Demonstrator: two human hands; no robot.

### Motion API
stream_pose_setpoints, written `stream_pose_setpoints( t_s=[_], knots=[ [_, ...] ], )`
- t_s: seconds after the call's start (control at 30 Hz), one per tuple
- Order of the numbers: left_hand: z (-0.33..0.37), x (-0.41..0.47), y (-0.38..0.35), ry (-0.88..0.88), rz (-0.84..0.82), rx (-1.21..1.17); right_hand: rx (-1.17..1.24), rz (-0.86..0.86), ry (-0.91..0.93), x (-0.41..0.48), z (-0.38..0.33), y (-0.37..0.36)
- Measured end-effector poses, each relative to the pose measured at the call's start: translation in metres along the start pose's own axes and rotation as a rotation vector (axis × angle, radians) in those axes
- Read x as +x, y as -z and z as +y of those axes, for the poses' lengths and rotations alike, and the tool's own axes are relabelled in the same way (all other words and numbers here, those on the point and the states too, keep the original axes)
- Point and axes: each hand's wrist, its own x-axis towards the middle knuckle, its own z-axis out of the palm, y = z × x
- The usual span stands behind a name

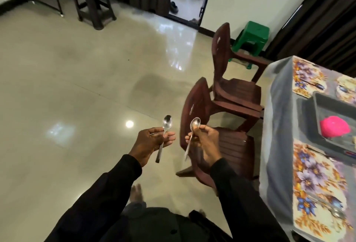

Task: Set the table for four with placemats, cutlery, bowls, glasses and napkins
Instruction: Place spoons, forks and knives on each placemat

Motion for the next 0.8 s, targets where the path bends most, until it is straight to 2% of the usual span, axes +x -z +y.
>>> stream_pose_setpoints(
  t_s=[0.13, 0.37, 0.6, 0.8],
  knots=[
    [0.041, 0.015, 0.054, 0.015, 0.013, 0.007, -0.016, -0.049, -0.018, 0.013, -0.001, -0.065],
    [0.105, 0.072, 0.091, 0.025, 0.002, 0.004, -0.056, -0.128, -0.035, 0.060, -0.019, -0.128],
    [0.165, 0.170, 0.098, 0.044, -0.073, 0.082, 0.009, -0.069, -0.063, 0.148, -0.046, -0.156],
    [0.225, 0.277, 0.070, 0.086, -0.094, 0.147, 0.078, 0.004, -0.086, 0.235, -0.085, -0.166]
  ],
)
